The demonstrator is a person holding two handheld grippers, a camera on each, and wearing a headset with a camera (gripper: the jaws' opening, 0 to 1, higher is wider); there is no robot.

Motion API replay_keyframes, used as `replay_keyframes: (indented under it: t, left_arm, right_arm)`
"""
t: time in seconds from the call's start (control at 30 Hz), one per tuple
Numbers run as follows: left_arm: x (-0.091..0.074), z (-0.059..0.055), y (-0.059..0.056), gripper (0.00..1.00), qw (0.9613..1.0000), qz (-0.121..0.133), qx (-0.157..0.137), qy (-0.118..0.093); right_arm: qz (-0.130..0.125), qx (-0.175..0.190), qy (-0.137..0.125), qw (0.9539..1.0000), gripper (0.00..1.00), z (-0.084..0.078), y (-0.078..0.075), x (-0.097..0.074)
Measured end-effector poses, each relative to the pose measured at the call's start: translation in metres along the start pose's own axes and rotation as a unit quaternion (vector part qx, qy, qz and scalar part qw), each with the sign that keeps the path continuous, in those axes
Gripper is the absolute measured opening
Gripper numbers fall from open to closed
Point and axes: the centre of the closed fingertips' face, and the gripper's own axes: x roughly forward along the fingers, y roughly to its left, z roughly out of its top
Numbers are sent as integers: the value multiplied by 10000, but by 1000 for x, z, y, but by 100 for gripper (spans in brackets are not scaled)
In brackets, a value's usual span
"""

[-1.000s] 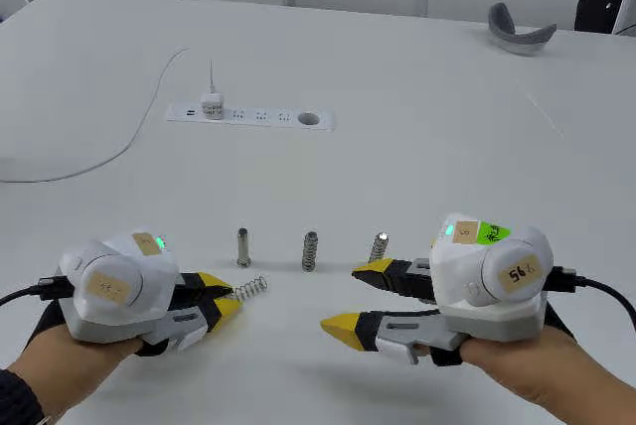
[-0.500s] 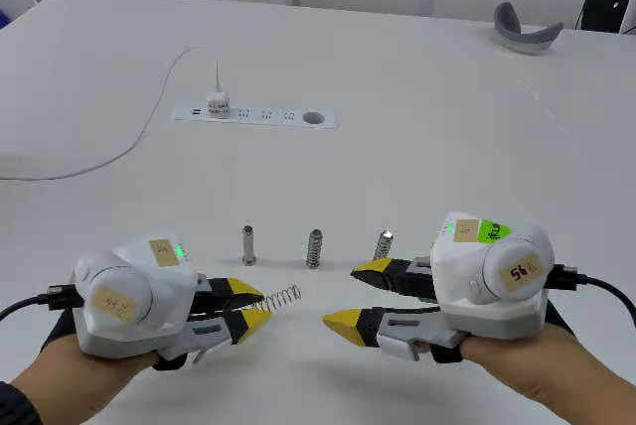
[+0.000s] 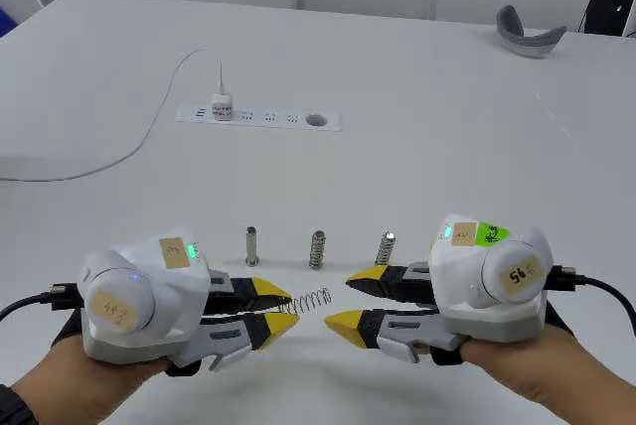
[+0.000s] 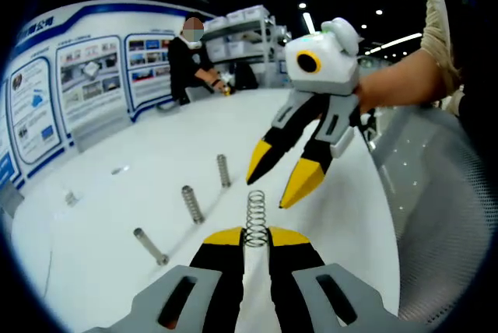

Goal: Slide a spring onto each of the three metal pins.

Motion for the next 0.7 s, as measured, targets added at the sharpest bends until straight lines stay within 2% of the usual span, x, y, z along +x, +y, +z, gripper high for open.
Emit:
replay_keyframes:
  t: [0.2,0.37,0.7]
  left_arm:
    - [1,2,-2,11,10000,-47,66,7]
    - [2,0,-6,11,9997,-100,213,107]
    - [1,0,-12,11,9989,-306,331,155]
  right_arm:
    - [47,-107,-56,9999,28,5,3,-1]
    - [147,-259,-115,9995,25,8,8,-2]
    - [489,-534,-65,9973,21,7,19,-3]
